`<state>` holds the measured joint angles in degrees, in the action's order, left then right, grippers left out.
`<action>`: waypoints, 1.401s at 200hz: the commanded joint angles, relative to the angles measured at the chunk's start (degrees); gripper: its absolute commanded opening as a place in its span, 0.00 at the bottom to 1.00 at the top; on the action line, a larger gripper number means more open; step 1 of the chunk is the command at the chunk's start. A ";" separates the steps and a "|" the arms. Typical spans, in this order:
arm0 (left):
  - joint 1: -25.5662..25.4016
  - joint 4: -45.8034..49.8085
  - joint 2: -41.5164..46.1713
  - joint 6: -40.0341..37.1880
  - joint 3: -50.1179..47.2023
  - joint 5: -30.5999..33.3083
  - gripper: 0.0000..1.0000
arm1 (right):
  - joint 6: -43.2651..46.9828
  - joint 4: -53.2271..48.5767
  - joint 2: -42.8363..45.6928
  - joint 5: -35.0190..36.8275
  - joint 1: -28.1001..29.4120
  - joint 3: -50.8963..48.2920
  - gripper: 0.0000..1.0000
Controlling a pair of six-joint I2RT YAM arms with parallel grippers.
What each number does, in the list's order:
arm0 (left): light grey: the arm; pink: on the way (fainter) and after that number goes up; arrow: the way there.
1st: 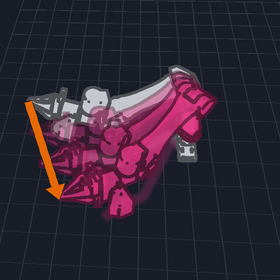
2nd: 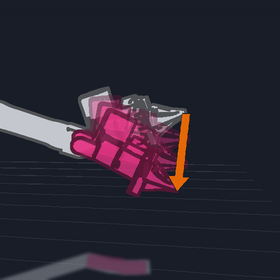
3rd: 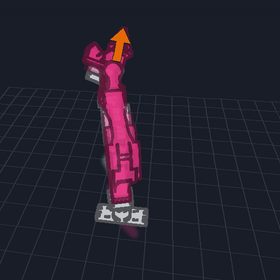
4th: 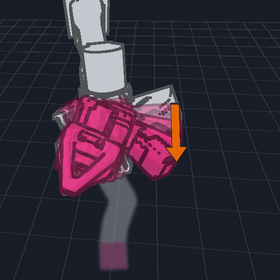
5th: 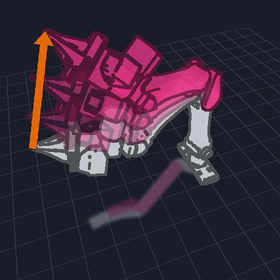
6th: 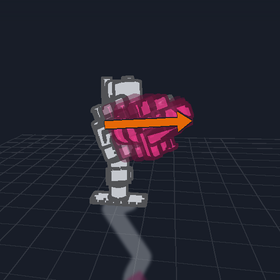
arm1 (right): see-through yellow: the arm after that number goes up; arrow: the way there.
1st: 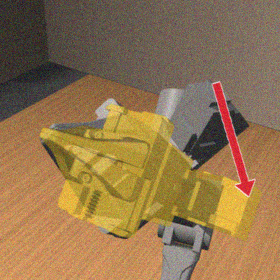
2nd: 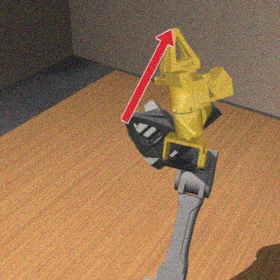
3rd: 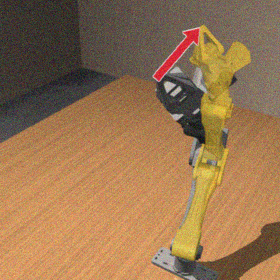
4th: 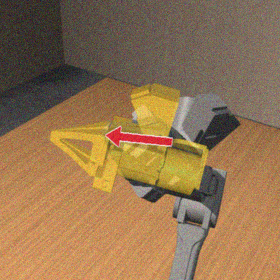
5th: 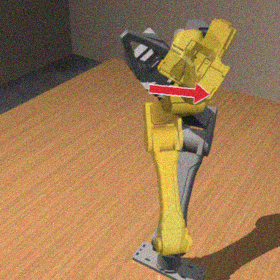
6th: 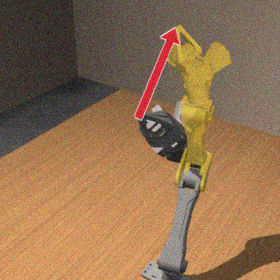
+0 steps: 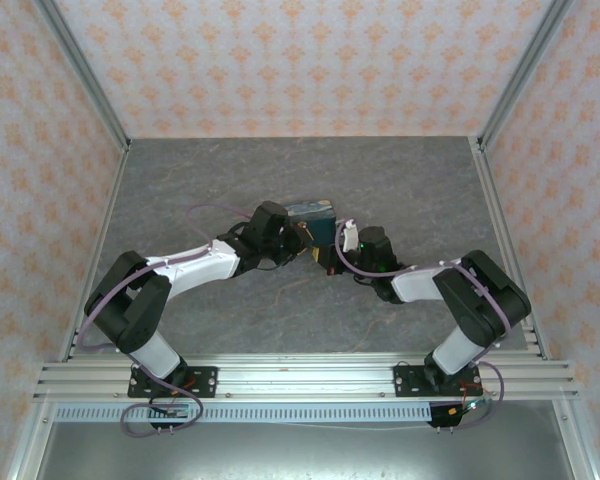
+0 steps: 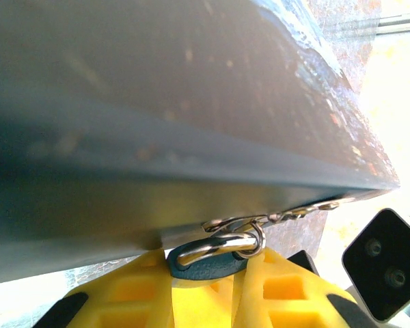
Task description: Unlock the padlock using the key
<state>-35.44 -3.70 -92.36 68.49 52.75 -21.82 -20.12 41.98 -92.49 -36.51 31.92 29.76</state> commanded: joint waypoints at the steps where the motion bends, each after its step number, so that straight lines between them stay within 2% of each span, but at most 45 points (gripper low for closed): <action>1: -1.64 -1.52 -0.10 -1.08 -0.83 -5.37 0.14 | -1.24 7.23 -0.75 -1.98 -0.12 3.90 0.00; 68: -1.52 1.22 0.61 -3.18 -1.02 -4.90 0.14 | 1.02 4.11 0.50 -1.12 -0.67 4.43 0.00; 166: -1.20 0.46 0.95 -3.01 -1.38 -5.65 0.14 | 4.99 0.50 2.03 0.29 -1.29 3.70 0.00; 232: -1.19 -1.38 1.04 -3.14 -1.83 -6.14 0.14 | 0.65 3.65 -0.50 -6.74 -1.41 5.44 0.00; 280: -1.14 -1.70 1.37 -3.54 -2.06 -6.09 0.14 | -2.03 4.71 -2.02 -11.31 -3.72 6.36 0.00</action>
<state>-35.18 -4.82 -92.33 65.95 51.90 -23.20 -20.58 39.00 -93.71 -44.97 28.97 32.88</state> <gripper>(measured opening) 0.208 0.040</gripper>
